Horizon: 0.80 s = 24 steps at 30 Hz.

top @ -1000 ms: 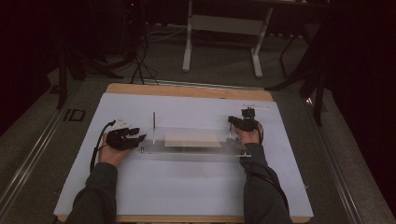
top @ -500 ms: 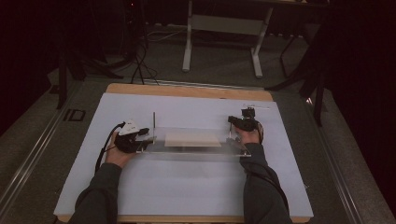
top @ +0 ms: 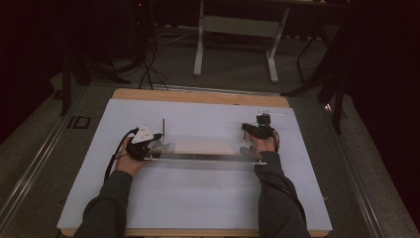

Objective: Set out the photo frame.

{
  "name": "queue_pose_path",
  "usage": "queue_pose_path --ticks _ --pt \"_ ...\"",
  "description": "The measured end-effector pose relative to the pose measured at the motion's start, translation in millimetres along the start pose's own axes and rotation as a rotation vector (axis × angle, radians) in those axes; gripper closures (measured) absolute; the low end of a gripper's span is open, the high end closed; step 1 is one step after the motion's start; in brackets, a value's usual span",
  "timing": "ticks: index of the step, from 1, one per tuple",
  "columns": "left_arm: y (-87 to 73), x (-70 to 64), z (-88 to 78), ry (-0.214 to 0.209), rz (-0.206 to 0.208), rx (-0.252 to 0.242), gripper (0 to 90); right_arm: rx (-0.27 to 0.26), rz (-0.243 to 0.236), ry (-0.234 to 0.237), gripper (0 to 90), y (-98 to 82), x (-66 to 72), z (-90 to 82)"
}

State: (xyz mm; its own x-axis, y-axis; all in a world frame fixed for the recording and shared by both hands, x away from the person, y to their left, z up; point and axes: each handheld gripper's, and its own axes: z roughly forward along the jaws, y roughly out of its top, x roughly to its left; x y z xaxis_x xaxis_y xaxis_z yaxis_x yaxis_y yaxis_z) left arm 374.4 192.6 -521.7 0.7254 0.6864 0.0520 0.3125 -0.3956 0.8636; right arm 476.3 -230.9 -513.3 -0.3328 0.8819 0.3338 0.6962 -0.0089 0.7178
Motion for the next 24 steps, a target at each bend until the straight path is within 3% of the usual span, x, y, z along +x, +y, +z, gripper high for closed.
queue_pose_path --ticks 12,13,18,24 --pt "-0.2 0.5 0.7 -0.004 -0.007 0.0 44.5 0.009 -0.003 0.008 83.0 0.3 -0.7 0.1" --pt "-0.2 0.3 0.6 -0.001 -0.004 0.0 44.6 0.013 -0.026 -0.004 79.7 0.0 -0.9 1.3" --pt "-0.1 0.4 0.5 -0.002 -0.005 0.002 44.6 0.021 -0.052 -0.013 74.6 -2.5 -1.6 1.0" --pt "0.0 0.5 0.6 -0.003 -0.008 0.001 44.6 0.007 -0.079 0.007 68.9 -7.7 -7.3 -8.5"
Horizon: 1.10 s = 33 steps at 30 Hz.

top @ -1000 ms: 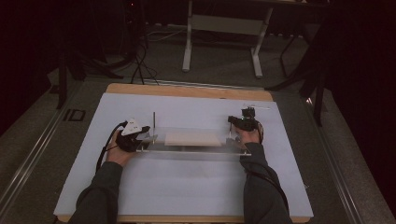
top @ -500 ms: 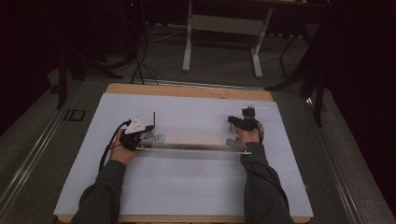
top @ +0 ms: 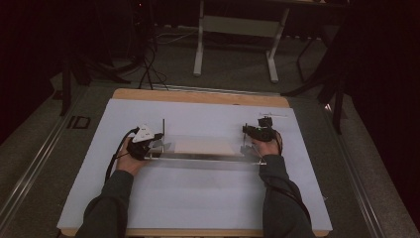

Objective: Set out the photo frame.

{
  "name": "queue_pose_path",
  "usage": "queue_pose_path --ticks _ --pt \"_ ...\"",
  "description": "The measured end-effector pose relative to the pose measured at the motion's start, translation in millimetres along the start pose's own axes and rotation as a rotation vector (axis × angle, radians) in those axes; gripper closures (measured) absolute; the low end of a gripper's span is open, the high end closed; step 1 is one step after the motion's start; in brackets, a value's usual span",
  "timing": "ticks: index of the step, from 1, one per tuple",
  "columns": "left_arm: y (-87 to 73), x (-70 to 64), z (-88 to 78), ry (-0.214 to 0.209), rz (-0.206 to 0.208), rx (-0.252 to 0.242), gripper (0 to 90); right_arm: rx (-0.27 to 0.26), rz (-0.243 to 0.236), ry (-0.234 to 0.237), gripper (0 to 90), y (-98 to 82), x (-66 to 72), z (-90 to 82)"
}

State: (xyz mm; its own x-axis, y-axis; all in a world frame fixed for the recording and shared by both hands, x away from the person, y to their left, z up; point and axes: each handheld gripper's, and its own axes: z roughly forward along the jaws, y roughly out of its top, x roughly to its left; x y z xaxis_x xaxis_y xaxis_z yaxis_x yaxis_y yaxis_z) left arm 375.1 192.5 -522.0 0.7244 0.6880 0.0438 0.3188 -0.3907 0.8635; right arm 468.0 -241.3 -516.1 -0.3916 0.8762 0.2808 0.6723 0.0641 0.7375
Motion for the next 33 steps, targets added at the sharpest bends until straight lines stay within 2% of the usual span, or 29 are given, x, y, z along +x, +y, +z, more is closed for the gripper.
queue_pose_path --ticks 2,4,8,9,10,12,13,16,20,21,23,25,26,27,29,33 --pt "0.0 0.0 0.0 0.0 0.0 0.001 44.6 -0.002 -0.01 0.0 68.2 -1.2 -0.7 -2.4" --pt "0.2 0.1 0.0 -0.001 -0.003 0.001 44.6 -0.016 -0.049 0.008 68.0 -4.8 -2.8 -10.8" --pt "0.6 0.5 0.1 -0.002 -0.006 0.002 44.6 -0.059 -0.072 0.024 68.3 -8.9 -8.2 -28.3" --pt "0.6 0.5 0.1 -0.002 -0.006 0.002 44.6 -0.059 -0.072 0.024 68.3 -8.9 -8.2 -28.3" --pt "1.2 0.9 -0.1 -0.003 -0.007 0.006 44.6 -0.07 -0.1 0.002 68.7 -11.5 -10.8 -38.0" --pt "1.5 1.3 0.0 -0.005 -0.006 0.007 44.6 -0.076 -0.113 0.003 68.7 -12.8 -11.9 -41.5" --pt "2.0 1.8 0.0 -0.008 -0.008 0.009 44.6 -0.073 -0.157 -0.013 68.7 -17.0 -14.3 -50.6" --pt "2.6 2.2 0.0 -0.01 -0.011 0.012 44.7 -0.062 -0.196 -0.008 68.5 -23.9 -16.7 -58.3" --pt "4.2 3.4 0.1 -0.015 -0.021 0.018 44.7 -0.03 -0.253 0.008 68.5 -34.9 -16.1 -59.2" --pt "4.8 3.8 0.0 -0.016 -0.023 0.021 44.7 -0.03 -0.253 0.008 68.5 -34.9 -16.1 -59.2" --pt "6.7 5.7 0.0 -0.025 -0.03 0.028 44.9 -0.006 -0.289 0.034 67.7 -42.6 -13.8 -55.9" --pt "7.3 6.4 0.1 -0.029 -0.033 0.029 45.0 -0.005 -0.306 0.046 66.6 -44.8 -12.6 -54.7" --pt "8.3 7.3 0.2 -0.033 -0.037 0.033 45.1 0.0 -0.341 0.071 63.6 -48.1 -9.3 -51.9" --pt "8.6 7.7 0.1 -0.036 -0.037 0.036 45.1 -0.001 -0.359 0.075 61.6 -49.0 -7.3 -50.9" --pt "8.8 8.2 0.1 -0.037 -0.037 0.038 45.2 -0.001 -0.369 0.084 60.5 -49.5 -5.3 -49.7" --pt "10.3 9.5 0.2 -0.043 -0.044 0.043 45.3 -0.024 -0.402 0.134 54.9 -47.6 4.6 -44.8"
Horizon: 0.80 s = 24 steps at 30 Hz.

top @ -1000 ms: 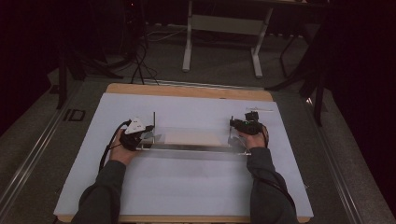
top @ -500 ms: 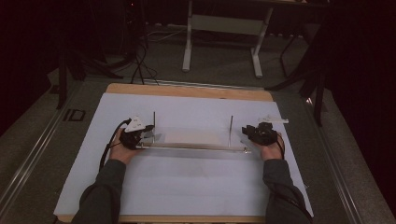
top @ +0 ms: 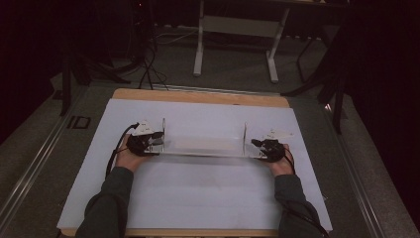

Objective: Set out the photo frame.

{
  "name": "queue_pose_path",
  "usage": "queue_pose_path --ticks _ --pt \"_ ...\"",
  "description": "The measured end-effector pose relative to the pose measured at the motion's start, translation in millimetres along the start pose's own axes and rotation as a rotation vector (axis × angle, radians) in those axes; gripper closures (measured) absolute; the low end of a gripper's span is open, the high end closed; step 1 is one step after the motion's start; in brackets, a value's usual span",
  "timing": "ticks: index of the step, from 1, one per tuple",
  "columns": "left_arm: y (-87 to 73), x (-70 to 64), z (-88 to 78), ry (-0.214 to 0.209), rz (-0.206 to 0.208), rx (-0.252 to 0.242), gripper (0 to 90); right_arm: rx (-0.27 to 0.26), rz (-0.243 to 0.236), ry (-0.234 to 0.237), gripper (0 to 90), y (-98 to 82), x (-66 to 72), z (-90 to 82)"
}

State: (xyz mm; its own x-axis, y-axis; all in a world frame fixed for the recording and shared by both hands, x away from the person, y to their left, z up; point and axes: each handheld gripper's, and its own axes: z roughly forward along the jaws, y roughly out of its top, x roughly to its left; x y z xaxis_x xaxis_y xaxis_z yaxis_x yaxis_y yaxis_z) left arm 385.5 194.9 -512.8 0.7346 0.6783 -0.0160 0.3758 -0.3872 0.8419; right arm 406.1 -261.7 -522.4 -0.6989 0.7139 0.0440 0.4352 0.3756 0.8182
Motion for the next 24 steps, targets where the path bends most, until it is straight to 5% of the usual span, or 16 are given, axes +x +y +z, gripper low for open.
queue_pose_path --ticks 11,14,24 --pt "4.8 4.8 0.3 -0.023 -0.028 0.015 45.3 -0.052 -0.046 -0.028 47.3 4.1 5.6 6.0" --pt "5.7 5.8 0.5 -0.028 -0.033 0.017 45.3 -0.066 -0.077 -0.039 39.3 6.5 8.7 5.2" --pt "7.0 7.8 1.0 -0.016 -0.059 -0.009 44.4 -0.12 -0.029 -0.02 25.9 10.4 6.4 1.1"
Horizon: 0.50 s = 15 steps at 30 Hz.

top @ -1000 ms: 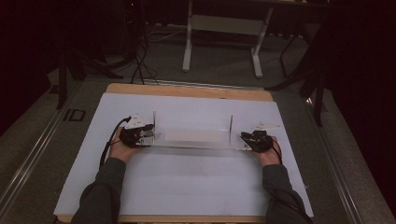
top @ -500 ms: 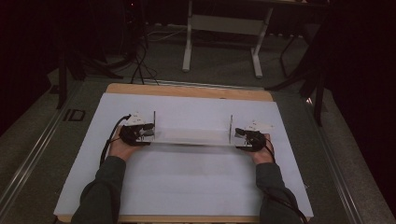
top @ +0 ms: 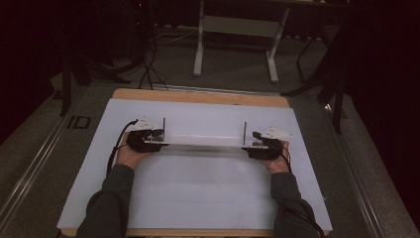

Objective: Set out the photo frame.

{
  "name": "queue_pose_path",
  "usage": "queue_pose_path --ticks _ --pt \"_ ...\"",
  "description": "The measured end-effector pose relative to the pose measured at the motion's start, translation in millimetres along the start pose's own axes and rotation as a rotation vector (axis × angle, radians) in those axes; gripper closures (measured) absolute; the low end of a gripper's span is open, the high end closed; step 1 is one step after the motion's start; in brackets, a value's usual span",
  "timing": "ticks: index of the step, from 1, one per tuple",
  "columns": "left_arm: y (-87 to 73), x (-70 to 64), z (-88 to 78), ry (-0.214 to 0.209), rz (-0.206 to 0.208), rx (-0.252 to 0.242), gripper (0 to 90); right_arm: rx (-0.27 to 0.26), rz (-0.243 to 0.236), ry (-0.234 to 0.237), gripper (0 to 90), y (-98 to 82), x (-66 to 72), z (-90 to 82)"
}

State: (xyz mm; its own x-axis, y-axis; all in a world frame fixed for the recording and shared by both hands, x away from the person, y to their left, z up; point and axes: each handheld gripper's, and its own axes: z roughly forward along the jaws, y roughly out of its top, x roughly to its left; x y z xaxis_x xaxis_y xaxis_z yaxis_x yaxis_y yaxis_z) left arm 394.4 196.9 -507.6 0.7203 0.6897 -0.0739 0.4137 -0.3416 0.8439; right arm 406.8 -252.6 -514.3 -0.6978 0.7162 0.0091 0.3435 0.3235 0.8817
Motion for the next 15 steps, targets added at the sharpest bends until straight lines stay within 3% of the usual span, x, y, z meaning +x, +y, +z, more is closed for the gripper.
queue_pose_path --ticks 7,10,15 --pt "-0.7 -0.2 4.8 0.023 0.0 0.001 44.3 -0.035 0.061 0.013 35.3 1.3 -2.1 1.6" --pt "-0.8 0.7 3.9 0.004 -0.019 -0.008 45.0 -0.048 0.095 0.015 39.5 2.5 -5.5 -1.4" --pt "2.4 -0.7 1.2 -0.005 -0.016 -0.001 45.7 -0.038 0.073 0.012 43.0 5.0 -5.7 -5.4"
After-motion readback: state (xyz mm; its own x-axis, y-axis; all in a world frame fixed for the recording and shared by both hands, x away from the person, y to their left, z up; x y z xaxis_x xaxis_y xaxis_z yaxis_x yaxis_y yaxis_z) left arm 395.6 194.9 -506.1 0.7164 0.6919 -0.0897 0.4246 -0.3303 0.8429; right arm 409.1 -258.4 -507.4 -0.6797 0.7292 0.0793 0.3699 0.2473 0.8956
